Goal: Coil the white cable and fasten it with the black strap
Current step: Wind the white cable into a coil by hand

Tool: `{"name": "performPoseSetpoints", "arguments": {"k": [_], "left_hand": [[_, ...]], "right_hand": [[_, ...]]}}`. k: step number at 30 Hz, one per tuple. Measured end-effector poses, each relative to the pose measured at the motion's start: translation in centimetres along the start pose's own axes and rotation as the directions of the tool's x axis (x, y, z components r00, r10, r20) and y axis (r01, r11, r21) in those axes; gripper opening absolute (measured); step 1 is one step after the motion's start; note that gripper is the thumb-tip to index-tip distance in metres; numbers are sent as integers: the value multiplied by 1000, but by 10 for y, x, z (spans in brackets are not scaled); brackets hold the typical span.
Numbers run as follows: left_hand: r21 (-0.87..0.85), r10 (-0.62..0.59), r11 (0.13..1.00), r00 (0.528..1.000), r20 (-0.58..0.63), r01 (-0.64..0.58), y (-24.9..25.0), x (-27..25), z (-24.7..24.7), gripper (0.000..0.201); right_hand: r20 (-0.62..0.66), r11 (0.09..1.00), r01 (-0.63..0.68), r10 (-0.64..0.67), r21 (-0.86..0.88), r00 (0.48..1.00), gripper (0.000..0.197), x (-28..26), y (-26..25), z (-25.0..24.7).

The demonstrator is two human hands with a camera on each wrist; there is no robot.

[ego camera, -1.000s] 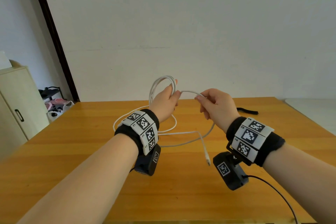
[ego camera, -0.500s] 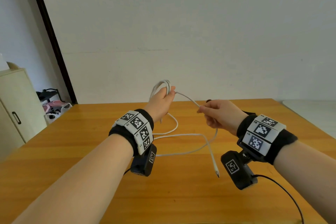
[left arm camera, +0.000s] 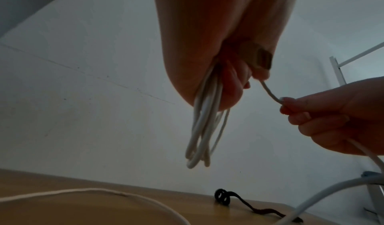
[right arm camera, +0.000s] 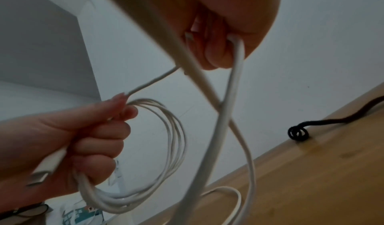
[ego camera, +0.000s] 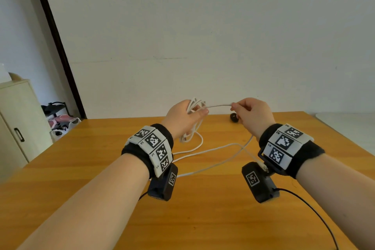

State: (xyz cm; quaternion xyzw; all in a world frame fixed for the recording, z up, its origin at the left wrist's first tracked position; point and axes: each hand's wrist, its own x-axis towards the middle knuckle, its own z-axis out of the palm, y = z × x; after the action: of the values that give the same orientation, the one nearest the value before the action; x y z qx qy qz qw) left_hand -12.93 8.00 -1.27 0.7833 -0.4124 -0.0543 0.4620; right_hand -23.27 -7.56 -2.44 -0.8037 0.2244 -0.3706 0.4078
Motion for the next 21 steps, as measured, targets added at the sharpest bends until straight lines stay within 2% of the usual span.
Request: {"name": "performPoseSetpoints", "arguments": {"k": [8, 13, 16, 21], "left_hand": [[102, -17, 995, 994, 104, 7, 9, -2, -1, 27], [351, -41, 936, 993, 110, 0, 0, 2, -1, 30], [348, -78, 936, 993, 86, 44, -7, 5, -1, 33], [304, -85, 951, 990, 111, 48, 4, 1, -4, 32]], "right_hand": [[-2, 999, 4, -4, 32, 1000, 21, 2, 2, -2], [2, 997, 48, -48, 58, 999, 20, -1, -3, -3], [-16, 996, 78, -77, 42, 997, 21, -3, -8, -1], [14, 999, 38, -38, -10, 999, 19, -3, -7, -1]]}}
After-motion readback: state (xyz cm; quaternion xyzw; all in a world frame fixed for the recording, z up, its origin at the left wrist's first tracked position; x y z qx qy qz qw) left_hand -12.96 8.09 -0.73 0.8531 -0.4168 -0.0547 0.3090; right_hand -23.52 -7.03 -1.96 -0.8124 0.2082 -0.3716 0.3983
